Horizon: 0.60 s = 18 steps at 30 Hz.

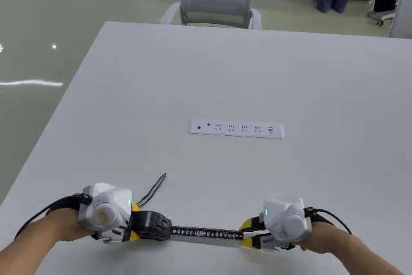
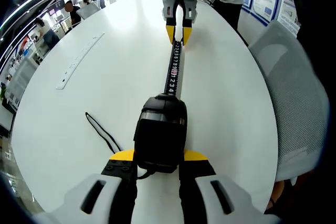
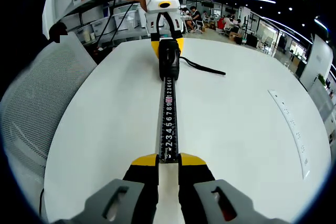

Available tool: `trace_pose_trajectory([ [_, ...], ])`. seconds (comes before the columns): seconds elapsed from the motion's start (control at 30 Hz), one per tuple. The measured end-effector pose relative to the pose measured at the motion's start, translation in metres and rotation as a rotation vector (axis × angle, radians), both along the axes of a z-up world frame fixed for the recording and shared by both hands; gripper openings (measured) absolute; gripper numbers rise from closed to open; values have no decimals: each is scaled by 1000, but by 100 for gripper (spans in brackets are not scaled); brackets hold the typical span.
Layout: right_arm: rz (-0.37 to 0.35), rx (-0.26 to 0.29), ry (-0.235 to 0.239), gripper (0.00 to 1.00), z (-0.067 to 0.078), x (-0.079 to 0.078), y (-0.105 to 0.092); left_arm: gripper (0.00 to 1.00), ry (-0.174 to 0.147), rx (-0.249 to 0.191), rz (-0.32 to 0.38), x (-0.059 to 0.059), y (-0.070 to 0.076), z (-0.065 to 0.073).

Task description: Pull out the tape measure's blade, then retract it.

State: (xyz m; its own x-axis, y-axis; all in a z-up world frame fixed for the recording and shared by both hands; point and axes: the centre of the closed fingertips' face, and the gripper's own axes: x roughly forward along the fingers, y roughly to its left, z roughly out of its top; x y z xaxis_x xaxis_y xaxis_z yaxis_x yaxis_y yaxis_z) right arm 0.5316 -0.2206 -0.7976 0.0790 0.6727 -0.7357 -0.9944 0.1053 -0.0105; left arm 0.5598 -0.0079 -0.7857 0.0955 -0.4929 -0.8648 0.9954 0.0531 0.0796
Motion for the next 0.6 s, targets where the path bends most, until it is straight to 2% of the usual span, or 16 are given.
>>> trace_pose_trajectory([
  [0.6,-4,-12,-2,12,0,0,-11,26,0,2,4,1,0,0],
])
